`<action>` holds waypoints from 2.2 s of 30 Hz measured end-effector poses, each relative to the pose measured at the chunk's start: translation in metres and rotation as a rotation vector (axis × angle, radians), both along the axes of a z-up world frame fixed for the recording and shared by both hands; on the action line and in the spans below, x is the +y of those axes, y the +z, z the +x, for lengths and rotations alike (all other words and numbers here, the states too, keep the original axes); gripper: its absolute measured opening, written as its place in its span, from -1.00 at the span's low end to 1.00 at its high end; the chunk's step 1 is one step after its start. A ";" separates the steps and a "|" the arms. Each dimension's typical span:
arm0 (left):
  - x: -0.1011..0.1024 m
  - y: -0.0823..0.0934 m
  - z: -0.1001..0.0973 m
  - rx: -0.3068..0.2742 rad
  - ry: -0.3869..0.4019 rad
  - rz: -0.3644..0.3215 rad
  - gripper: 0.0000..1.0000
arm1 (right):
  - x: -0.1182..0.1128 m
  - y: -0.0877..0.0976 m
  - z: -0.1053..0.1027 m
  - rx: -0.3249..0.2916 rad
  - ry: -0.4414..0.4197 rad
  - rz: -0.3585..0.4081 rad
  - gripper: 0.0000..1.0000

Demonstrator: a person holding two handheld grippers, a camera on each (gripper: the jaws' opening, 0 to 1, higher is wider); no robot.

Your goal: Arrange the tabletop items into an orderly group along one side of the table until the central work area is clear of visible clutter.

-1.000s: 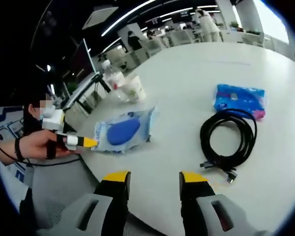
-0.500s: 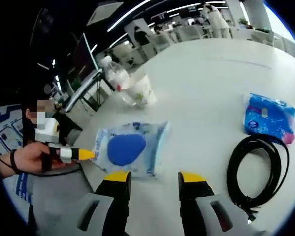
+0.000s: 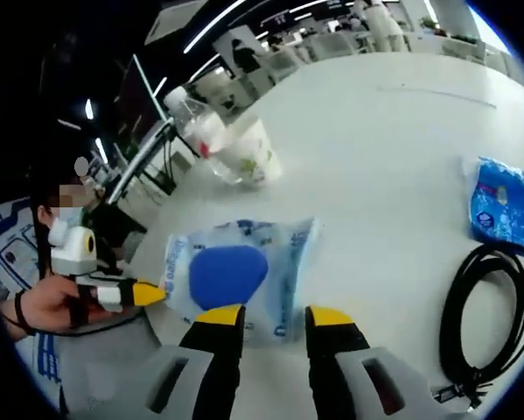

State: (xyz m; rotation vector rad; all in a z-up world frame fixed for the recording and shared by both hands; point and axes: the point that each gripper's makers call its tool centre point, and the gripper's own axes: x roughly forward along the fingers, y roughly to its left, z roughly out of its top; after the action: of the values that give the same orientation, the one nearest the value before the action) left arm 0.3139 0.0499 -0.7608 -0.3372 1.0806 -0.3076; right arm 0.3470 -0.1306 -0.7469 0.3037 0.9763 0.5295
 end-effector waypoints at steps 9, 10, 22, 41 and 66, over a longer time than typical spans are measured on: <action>-0.007 0.005 0.002 -0.013 -0.010 -0.017 -1.00 | -0.010 -0.007 -0.011 0.031 0.001 -0.051 -0.98; -0.008 0.006 0.003 -0.018 -0.024 -0.018 -1.00 | -0.012 -0.007 -0.013 0.031 0.002 -0.050 -0.98; -0.030 0.012 -0.002 -0.032 -0.141 -0.016 -1.00 | -0.029 0.008 -0.028 -0.003 -0.013 -0.034 -1.00; -0.065 0.022 -0.001 -0.037 -0.232 -0.059 -1.00 | -0.057 0.026 -0.048 -0.052 -0.084 -0.010 -1.00; -0.149 0.048 0.068 -0.072 -0.159 -0.262 -1.00 | -0.135 0.047 -0.019 -0.105 -0.239 -0.049 -1.00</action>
State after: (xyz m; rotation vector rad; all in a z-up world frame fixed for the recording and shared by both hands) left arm 0.3820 -0.0994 -0.7133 -0.4707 0.9996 -0.6017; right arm 0.3277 -0.2653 -0.7003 0.3400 0.8368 0.2998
